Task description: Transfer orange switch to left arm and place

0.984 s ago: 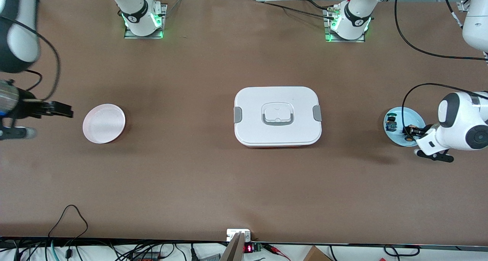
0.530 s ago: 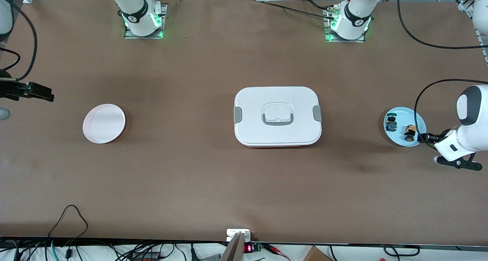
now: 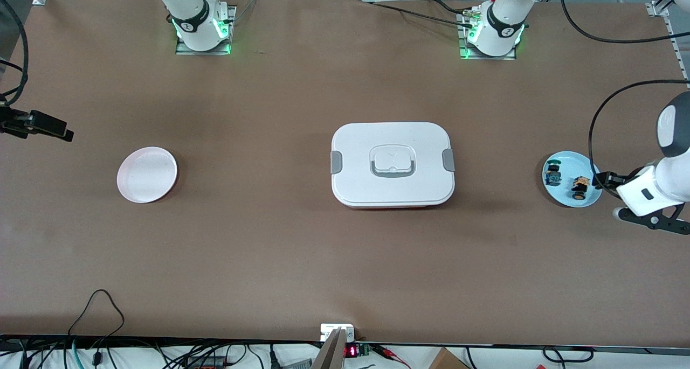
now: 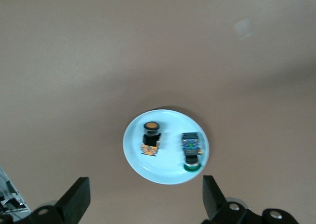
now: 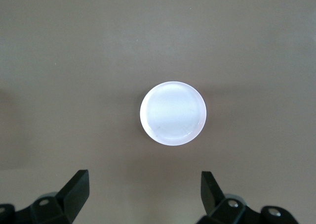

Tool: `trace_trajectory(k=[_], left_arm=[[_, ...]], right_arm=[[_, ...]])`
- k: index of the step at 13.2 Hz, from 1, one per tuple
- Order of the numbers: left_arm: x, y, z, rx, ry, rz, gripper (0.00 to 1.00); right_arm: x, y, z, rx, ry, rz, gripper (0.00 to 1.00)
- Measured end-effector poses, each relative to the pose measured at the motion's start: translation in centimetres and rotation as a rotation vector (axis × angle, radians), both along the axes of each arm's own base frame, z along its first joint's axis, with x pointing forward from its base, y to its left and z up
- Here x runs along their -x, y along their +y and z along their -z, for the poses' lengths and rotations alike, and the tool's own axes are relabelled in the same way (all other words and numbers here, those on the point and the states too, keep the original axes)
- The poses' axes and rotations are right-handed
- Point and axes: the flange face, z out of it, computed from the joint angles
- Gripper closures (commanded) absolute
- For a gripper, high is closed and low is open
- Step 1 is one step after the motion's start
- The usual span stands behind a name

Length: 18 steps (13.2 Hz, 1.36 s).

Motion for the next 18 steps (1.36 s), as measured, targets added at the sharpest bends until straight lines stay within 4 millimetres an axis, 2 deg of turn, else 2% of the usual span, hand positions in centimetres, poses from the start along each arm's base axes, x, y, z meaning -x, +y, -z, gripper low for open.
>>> trace_trajectory(k=[3,5,6,7,9,12,16,18], left_arm=[[0.3,-4.4,-4.9,-0.004,-0.053,0.035,0.00],[1.4,-7.4,-7.9,0.024,-0.073,0.032,0.00],[2.2,-8.0,-9.5,0.056,-0.080,0.006,0.00],[3.0,-7.8,-11.1,0.093,-0.089,-0.033,0.00],[4.5,-5.8,-13.4,0.150,-0.112,-0.116,0.00],[6.7,-4.4,-13.6,0.201,-0.100,-0.174,0.00],[9.1,-4.5,-11.7,0.205,-0.124,-0.187,0.00],[10.9,-4.6,-12.0,0.203,-0.132,-0.216,0.00]], right_arm=[[2.5,0.2,0.7,-0.002,-0.018,-0.003,0.00],[3.4,0.4,-0.1,0.024,-0.023,-0.015,0.00],[3.7,0.5,-0.6,0.031,-0.027,-0.020,0.00],[3.8,0.7,-0.9,0.033,-0.028,-0.024,0.00],[3.7,1.4,-0.8,0.033,-0.028,-0.034,0.00],[3.4,2.0,-0.9,0.034,-0.034,-0.046,0.00],[3.1,2.1,-2.5,0.037,-0.063,-0.047,0.00],[3.2,2.2,-3.0,0.037,-0.063,-0.048,0.00]])
